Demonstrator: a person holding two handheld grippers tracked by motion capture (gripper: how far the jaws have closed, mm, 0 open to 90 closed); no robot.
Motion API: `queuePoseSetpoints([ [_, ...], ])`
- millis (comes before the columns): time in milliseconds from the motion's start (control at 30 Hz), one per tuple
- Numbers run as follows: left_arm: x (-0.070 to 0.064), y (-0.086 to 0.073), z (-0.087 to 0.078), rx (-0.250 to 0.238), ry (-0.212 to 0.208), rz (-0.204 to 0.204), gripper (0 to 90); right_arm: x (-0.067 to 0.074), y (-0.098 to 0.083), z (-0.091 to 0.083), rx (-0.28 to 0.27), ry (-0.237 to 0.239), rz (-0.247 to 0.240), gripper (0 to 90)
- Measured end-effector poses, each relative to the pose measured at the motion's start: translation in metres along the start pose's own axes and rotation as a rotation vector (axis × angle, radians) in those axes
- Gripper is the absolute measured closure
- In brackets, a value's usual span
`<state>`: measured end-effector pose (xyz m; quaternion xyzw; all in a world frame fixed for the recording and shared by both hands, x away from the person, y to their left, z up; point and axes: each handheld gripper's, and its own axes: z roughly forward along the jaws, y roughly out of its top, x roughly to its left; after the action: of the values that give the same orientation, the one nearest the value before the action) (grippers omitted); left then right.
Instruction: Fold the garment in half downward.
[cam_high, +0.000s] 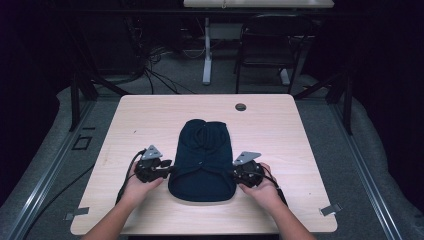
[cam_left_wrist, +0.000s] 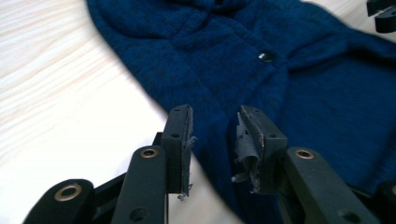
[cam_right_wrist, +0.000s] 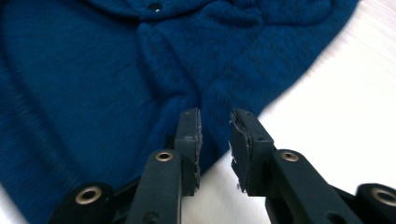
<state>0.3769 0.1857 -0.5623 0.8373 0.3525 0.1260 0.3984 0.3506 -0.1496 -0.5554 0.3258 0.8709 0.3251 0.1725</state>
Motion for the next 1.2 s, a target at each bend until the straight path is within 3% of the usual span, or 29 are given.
queuePoseSetpoints([
  [167,0.000,0.012,0.020,0.038,0.001,0.036,72.5,-0.010,0.019,0.021,0.005,0.006,-0.002,76.0],
  [233,0.000,0.018,0.031,0.088,0.005,0.090,74.4,-0.014,0.024,0.028,0.006,0.026,-0.012,76.8],
  [300,-0.001,0.020,0.035,0.109,0.002,0.125,75.3,-0.017,0.026,0.036,0.039,0.043,-0.037,79.6],
  [400,-0.001,0.020,0.035,0.120,-0.010,0.138,77.0,-0.017,0.023,0.042,0.058,0.049,-0.079,83.6],
  [567,-0.005,0.016,0.031,0.129,-0.042,0.137,78.6,-0.011,0.019,0.036,0.063,0.064,-0.110,85.6],
  [667,-0.015,0.008,0.023,0.137,-0.076,0.160,78.6,-0.005,0.014,0.030,0.073,0.082,-0.132,85.5],
  [767,-0.019,0.003,0.019,0.134,-0.097,0.155,78.5,0.002,0.009,0.024,0.077,0.097,-0.151,85.2],
  [800,-0.023,-0.002,0.014,0.129,-0.116,0.135,78.5,0.004,0.007,0.021,0.083,0.105,-0.161,85.1],
  [967,-0.033,-0.010,0.007,0.130,-0.130,0.133,78.5,0.015,-0.001,0.012,0.083,0.129,-0.187,85.1],
  [1067,-0.039,-0.012,0.002,0.146,-0.135,0.153,77.5,0.021,-0.003,0.007,0.101,0.140,-0.204,83.4],
  [1200,-0.039,-0.004,-0.001,0.158,-0.125,0.175,70.0,0.022,0.002,0.002,0.108,0.143,-0.226,79.7],
])
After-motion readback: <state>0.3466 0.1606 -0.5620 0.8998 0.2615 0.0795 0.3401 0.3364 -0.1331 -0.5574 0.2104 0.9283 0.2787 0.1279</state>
